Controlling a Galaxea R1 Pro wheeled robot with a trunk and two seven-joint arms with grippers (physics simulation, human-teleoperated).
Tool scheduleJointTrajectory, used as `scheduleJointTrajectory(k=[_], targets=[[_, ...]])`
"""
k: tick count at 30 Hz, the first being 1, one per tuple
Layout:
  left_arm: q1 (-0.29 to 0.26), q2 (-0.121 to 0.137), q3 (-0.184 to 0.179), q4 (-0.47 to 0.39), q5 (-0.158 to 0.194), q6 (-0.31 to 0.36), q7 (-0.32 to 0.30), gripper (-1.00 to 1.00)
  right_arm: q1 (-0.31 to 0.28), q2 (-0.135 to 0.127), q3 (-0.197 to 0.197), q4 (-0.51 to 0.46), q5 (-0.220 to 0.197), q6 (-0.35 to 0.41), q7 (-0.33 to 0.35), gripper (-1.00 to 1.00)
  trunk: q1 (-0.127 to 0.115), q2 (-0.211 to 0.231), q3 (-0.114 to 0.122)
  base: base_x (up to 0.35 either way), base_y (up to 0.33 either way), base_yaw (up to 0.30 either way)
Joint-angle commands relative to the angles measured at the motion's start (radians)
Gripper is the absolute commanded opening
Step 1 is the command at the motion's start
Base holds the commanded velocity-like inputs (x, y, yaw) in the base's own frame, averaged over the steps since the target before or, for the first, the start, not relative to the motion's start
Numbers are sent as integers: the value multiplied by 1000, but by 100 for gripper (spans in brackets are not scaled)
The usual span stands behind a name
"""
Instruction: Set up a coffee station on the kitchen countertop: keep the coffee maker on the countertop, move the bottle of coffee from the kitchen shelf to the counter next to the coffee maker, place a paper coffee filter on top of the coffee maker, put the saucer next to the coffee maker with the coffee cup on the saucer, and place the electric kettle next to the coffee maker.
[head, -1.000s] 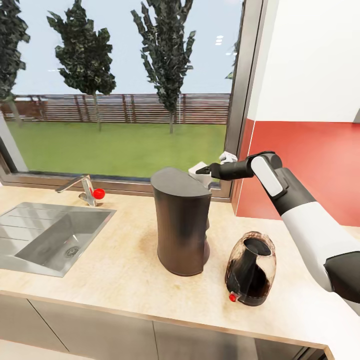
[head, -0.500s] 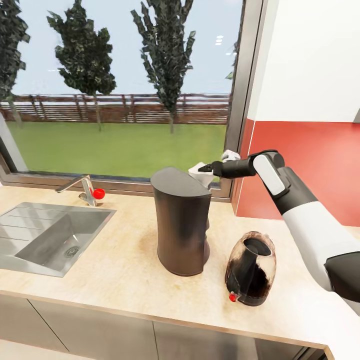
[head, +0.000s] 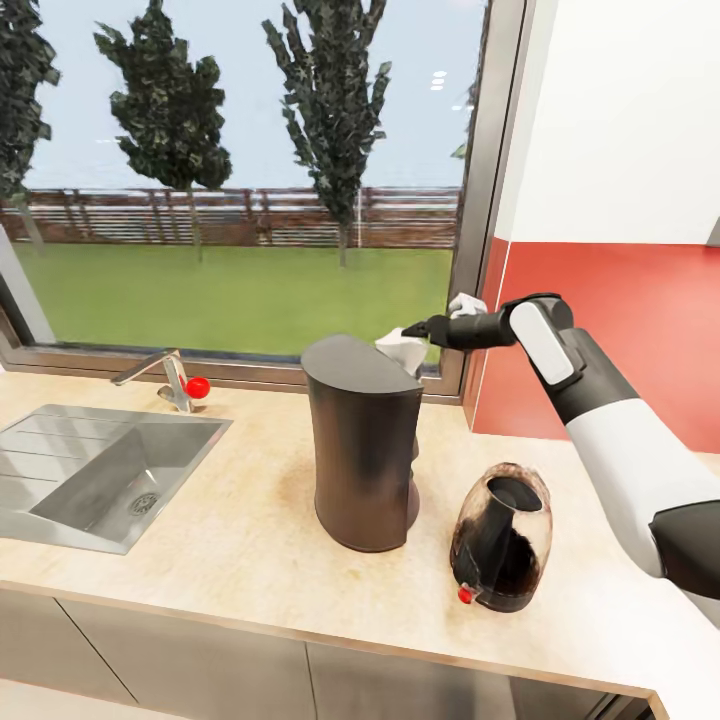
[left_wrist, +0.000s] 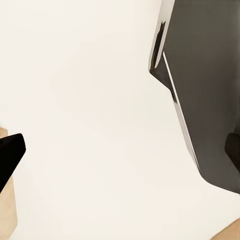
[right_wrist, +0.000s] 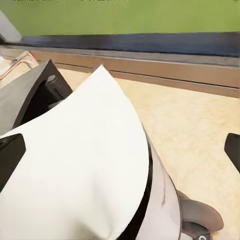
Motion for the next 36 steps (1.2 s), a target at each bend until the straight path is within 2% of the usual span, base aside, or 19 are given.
scheduleJointTrajectory(k=[1,6,17,25,36], targets=[[0,0,0,0,7,0,1,100,-2,-1,1,0,11,2,10,100,1,-2,-2,0,0,0],[0,0,1,0,7,0,1,100,-14,0,-31,0,11,2,10,100,1,-2,-2,0,0,0],[0,1,1,0,7,0,1,100,-37,1,-47,-65,13,1,9,100,1,-2,-2,0,0,0],[0,0,-1,-1,7,0,1,100,-38,0,-102,-104,12,-1,0,100,1,-2,-2,0,0,0],[-2,-3,-3,-2,6,0,1,100,-38,1,-121,-252,9,-3,-5,100,1,-2,-2,0,0,0]])
